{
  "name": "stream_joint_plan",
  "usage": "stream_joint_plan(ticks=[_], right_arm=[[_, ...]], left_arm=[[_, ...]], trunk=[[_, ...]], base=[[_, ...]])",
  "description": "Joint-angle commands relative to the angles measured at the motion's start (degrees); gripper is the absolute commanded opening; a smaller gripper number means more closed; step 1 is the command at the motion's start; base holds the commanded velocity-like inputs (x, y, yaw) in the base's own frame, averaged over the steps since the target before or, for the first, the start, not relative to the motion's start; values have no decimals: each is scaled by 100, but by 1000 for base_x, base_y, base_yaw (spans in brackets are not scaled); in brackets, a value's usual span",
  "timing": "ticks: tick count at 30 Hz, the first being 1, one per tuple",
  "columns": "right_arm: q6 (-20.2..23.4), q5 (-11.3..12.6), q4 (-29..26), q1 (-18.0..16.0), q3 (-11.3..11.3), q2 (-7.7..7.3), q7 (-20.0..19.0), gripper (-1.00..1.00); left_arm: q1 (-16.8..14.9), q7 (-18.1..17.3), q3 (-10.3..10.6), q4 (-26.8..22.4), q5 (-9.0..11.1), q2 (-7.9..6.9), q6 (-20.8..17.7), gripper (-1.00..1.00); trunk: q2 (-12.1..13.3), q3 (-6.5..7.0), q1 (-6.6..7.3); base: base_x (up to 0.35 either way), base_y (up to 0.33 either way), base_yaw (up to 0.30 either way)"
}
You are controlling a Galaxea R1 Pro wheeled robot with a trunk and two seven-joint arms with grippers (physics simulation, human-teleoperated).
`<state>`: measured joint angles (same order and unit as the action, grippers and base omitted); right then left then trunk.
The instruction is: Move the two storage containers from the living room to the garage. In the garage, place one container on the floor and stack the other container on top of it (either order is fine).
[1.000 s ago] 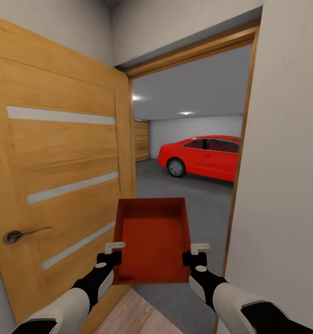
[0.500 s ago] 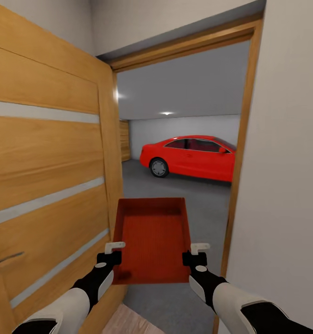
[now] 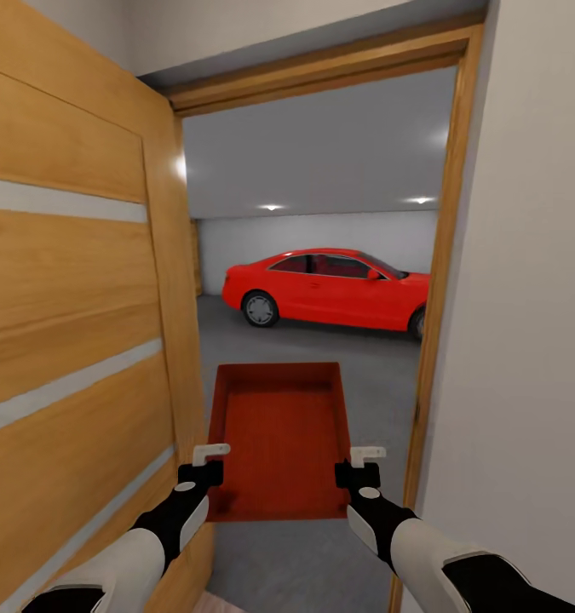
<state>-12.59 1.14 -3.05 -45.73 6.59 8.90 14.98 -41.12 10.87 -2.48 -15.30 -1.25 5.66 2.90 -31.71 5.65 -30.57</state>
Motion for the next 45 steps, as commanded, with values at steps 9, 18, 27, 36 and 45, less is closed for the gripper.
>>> stream_joint_plan(ticks=[9,18,27,36,45], right_arm=[[-24,-35,-13,-6,-132,-29,14,-100],[-25,-35,-14,-6,-132,-29,14,-100],[-26,-35,-11,-6,-132,-29,14,-100],[-24,-35,-12,-6,-132,-29,14,-100],[-24,-35,-12,-6,-132,-29,14,-100]], left_arm=[[0,38,-121,16,-7,-381,17,-100],[0,38,-121,18,-7,-381,17,-100],[0,38,-121,30,-7,-381,17,-100],[1,38,-121,34,-7,-381,17,-100],[-1,66,-121,-4,-7,-381,17,-100]], trunk=[[-3,-1,-4],[-3,-1,-4],[-3,-1,-4],[-3,-1,-4],[-3,-1,-4]], base=[[247,263,-285],[247,263,-285],[268,232,-285],[293,191,-285],[234,146,-116]])
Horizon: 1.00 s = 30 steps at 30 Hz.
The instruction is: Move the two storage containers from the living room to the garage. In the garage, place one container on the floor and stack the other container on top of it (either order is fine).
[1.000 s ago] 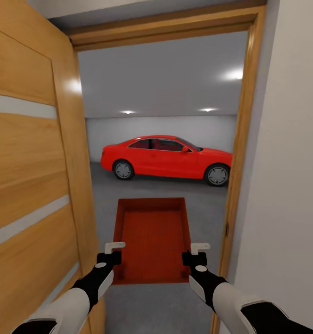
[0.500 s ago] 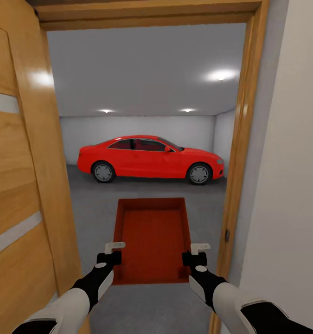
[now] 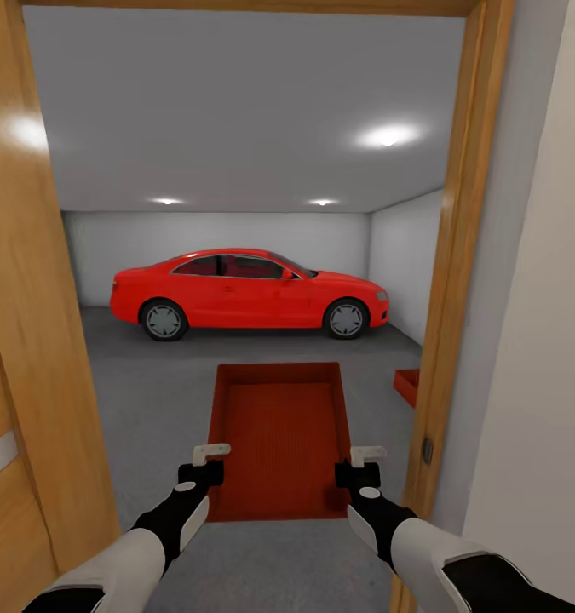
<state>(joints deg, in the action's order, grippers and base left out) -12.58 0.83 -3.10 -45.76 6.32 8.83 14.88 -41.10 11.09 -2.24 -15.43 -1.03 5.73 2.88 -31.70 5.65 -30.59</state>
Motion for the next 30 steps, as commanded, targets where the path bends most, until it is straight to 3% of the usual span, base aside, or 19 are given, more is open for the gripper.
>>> stream_joint_plan(ticks=[1,16,23,30], right_arm=[[-25,-4,-7,-3,-105,-22,24,-100],[-20,-4,-6,-3,-105,-22,23,-100],[-21,-4,-6,-3,-105,-24,24,-100],[-18,-4,-6,-3,-105,-26,24,-100]], left_arm=[[-3,51,-145,7,-29,-387,20,-100],[-3,86,-145,5,-29,-372,19,-100],[-3,86,-145,5,-29,-371,20,-100],[-3,86,-145,9,-29,-363,11,-100]], trunk=[[-4,-1,-2],[-4,-1,-2],[-4,-1,-2],[-4,-1,-2]], base=[[48,28,-8],[7,4,-1],[0,0,183],[122,0,26]])
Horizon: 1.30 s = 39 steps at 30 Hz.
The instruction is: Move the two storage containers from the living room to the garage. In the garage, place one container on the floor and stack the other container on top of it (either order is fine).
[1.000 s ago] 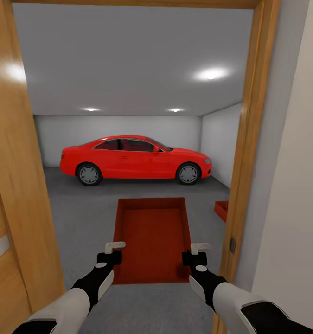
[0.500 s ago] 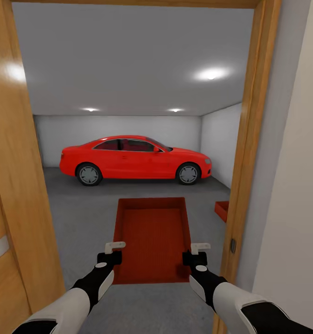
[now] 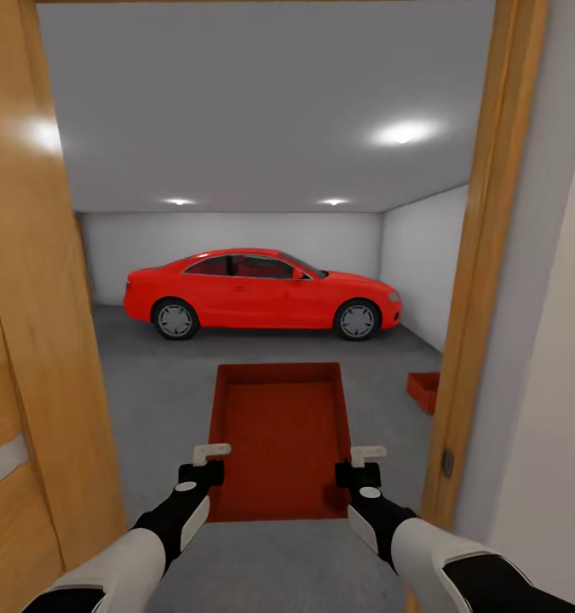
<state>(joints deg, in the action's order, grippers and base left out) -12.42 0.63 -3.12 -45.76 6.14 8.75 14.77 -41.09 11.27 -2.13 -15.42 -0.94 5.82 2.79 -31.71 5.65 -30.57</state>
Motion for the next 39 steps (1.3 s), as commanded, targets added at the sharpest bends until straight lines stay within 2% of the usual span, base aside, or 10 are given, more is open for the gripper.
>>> stream_joint_plan(ticks=[1,25,39], right_arm=[[-33,16,-5,-3,-87,-18,35,-100],[-41,12,-5,-3,-87,-15,35,-100],[-43,8,-5,-3,-87,-22,35,-100]], left_arm=[[-4,68,-156,11,-37,-371,20,-100],[-1,68,-156,28,-37,-380,20,-100],[-4,68,-156,24,-37,-380,20,-100]], trunk=[[-3,-1,-4],[-3,-1,-4],[-3,-1,-4]], base=[[294,0,2],[319,0,0],[321,0,53]])
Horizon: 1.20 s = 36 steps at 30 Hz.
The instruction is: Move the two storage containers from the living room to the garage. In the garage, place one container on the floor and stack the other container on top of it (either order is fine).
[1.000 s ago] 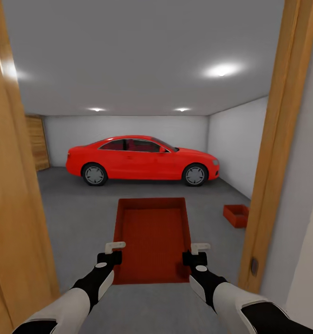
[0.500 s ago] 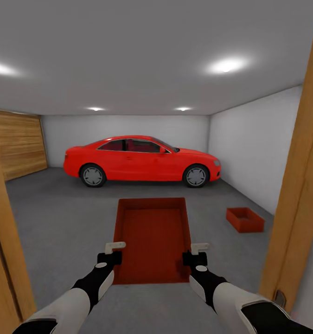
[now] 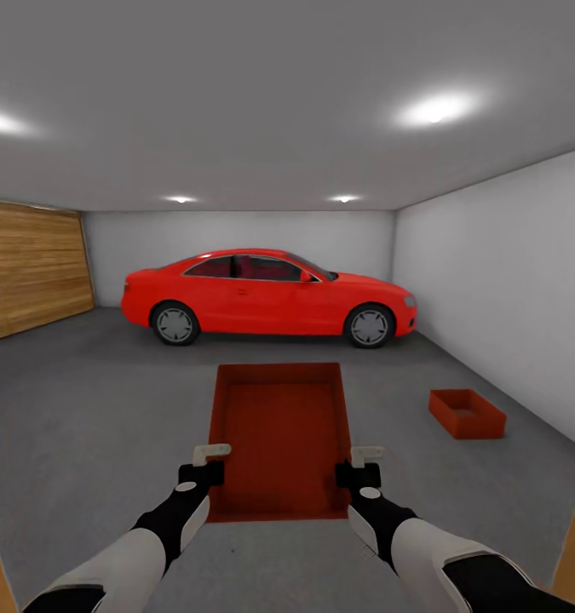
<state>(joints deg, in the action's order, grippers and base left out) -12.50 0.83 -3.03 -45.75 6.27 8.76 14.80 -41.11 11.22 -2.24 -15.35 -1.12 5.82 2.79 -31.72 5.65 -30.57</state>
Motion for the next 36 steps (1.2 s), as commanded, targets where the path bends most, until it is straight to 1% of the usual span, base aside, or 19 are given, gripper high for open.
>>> stream_joint_plan(ticks=[1,5,6,7,14,23,36], right_arm=[[-35,-13,-13,-4,-100,-23,32,-100],[-34,-13,-13,-4,-100,-23,32,-100],[-41,37,39,-4,13,12,31,-100],[-41,43,39,-4,80,12,31,-100],[-38,146,39,-4,174,3,32,-100],[-18,472,39,-4,490,-5,32,-100],[-21,952,39,-4,972,-6,32,-100]], left_arm=[[-3,73,-145,18,-20,-380,20,-100],[-3,73,-145,18,-20,-380,20,-100],[8,40,-56,42,10,-31,20,-100],[7,24,-1,48,12,-57,17,-100],[8,-9,-56,54,8,-57,-15,-100],[7,-10,-60,50,6,-59,-41,-100],[6,-6,-56,49,8,-55,-42,-100]], trunk=[[-2,-1,-4],[-2,-1,-4],[-3,-2,-5],[-3,-2,-5],[-3,-2,-5],[-3,-2,-5],[-3,-2,-5]], base=[[321,0,0],[321,0,0],[0,0,0],[0,0,0],[0,0,0],[6,0,0],[293,0,0]])
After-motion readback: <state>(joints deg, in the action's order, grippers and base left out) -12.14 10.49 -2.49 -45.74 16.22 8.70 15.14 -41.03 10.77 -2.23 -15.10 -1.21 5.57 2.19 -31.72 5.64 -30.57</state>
